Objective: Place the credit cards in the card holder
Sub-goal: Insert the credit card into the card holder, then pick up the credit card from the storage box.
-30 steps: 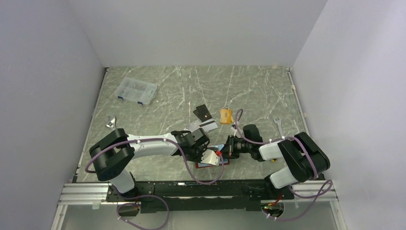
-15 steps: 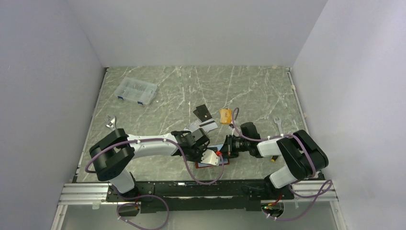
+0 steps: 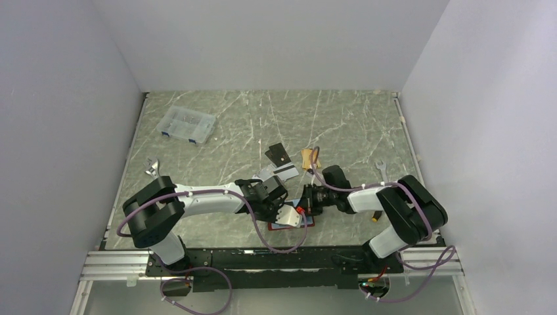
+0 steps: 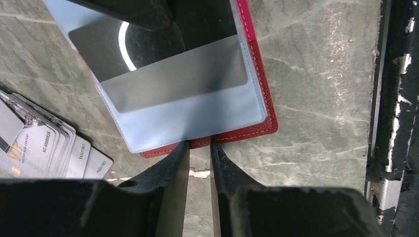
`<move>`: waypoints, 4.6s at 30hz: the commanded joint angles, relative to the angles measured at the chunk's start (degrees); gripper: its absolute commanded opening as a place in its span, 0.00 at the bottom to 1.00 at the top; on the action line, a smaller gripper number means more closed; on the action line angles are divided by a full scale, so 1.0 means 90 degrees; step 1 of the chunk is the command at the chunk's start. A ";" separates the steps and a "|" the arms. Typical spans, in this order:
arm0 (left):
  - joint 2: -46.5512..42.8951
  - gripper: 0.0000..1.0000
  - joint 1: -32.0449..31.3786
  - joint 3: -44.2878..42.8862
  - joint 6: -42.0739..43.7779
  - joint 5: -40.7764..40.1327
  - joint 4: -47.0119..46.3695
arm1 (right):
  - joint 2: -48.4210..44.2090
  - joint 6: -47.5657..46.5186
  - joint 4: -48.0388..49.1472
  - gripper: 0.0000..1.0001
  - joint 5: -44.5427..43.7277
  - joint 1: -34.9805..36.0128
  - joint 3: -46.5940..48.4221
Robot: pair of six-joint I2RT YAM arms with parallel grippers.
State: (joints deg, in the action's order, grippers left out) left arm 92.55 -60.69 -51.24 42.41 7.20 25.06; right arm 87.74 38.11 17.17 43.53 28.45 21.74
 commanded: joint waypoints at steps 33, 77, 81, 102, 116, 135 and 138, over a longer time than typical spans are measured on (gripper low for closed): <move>0.0119 0.22 0.0034 0.0493 0.0151 -0.0168 -0.0527 | -0.1167 0.0447 -0.1291 0.01 -0.2339 0.0727 0.0380; 0.0117 0.22 0.0032 0.0370 0.0195 -0.0065 -0.0392 | -0.0748 0.0533 -0.0879 0.00 -0.2196 0.0963 0.0617; 0.0041 0.24 0.0041 0.0283 0.0155 -0.0121 -0.0298 | -0.1162 0.0317 -0.1444 0.01 -0.2239 0.0619 0.0703; -0.0354 0.99 0.1154 -0.3448 -0.0464 0.0425 0.3435 | -0.1556 -0.0667 -0.2617 0.57 -0.2516 -0.2229 0.2131; 0.2058 0.99 0.2106 -0.6278 -0.2232 0.0640 0.1972 | -0.0084 -0.0671 -0.1688 0.61 -0.2993 -0.2380 0.2638; 0.3539 0.74 0.2069 -0.6881 -0.2732 0.0995 0.1059 | 0.1510 -0.0643 -0.1102 0.61 -0.3043 -0.2379 0.3398; 0.3849 0.75 0.2118 -0.7174 -0.3011 0.1275 0.1112 | 0.1689 -0.0580 -0.0940 0.59 -0.2961 -0.2379 0.3482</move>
State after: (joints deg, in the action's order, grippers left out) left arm 123.87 -42.06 -111.79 20.12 15.44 35.81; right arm 100.99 32.99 4.99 17.04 7.25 50.85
